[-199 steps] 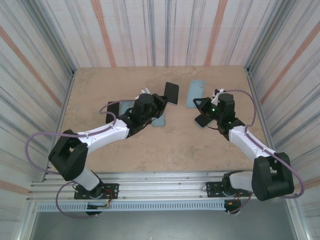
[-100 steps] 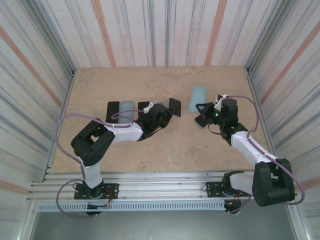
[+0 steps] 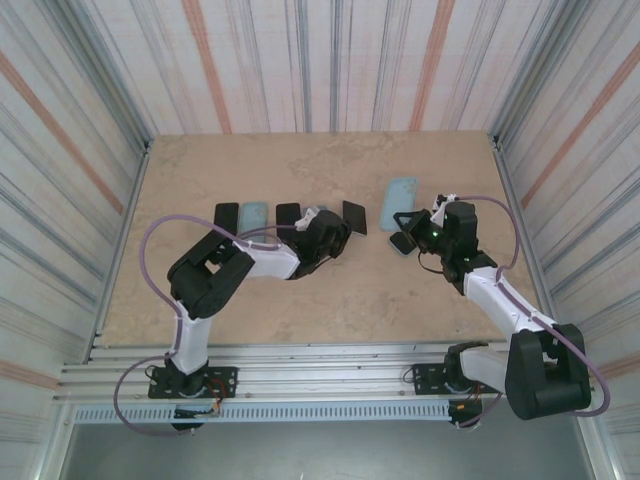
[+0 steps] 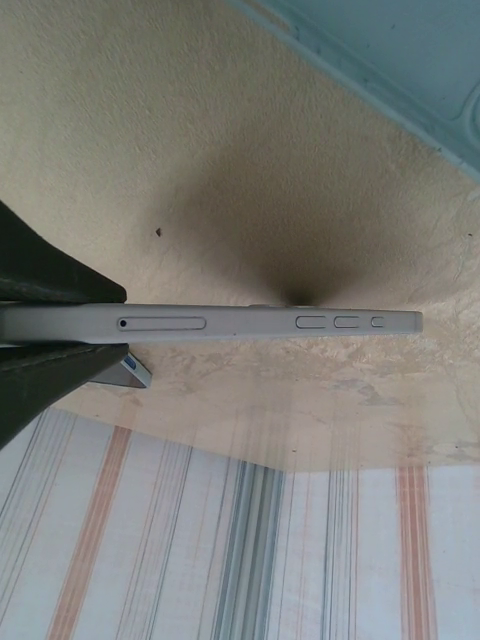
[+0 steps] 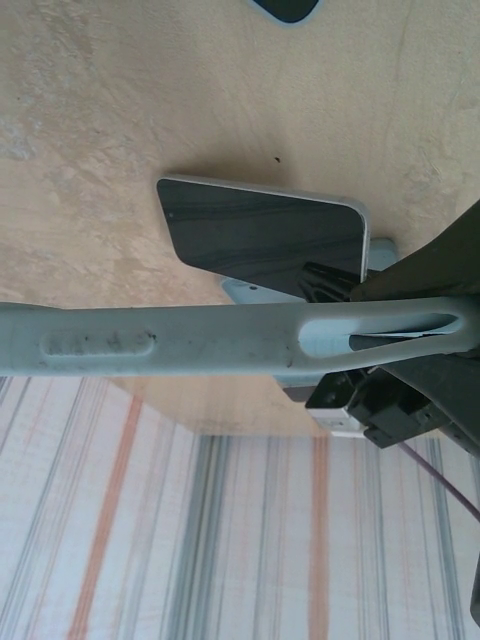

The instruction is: Take the phone out of the phone case

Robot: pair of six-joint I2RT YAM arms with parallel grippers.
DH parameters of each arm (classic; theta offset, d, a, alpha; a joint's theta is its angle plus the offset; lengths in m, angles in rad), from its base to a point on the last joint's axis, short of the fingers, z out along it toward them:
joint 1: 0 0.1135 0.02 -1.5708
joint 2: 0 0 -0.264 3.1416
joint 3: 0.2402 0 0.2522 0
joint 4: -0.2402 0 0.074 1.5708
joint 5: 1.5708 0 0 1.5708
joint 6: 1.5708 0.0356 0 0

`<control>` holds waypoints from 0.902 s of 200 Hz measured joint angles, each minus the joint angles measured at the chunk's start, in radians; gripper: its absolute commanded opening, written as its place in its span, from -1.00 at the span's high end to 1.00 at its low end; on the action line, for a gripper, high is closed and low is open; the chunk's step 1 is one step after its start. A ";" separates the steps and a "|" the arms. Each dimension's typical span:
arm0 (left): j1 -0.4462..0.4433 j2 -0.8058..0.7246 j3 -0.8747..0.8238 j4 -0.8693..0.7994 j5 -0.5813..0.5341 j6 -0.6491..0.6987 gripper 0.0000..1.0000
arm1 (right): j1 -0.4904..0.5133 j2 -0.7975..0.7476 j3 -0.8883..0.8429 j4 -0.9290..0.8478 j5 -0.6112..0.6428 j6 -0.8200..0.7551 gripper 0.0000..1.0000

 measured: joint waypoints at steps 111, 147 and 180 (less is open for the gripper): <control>0.000 0.016 0.017 -0.049 0.000 -0.062 0.61 | -0.008 0.049 0.000 0.021 -0.008 0.007 0.97; 0.000 0.016 0.017 -0.064 0.002 -0.089 0.53 | -0.008 0.050 -0.001 0.034 -0.008 0.007 0.97; 0.000 0.019 0.017 -0.064 0.009 -0.103 0.35 | -0.008 0.051 -0.002 0.040 -0.008 0.007 0.97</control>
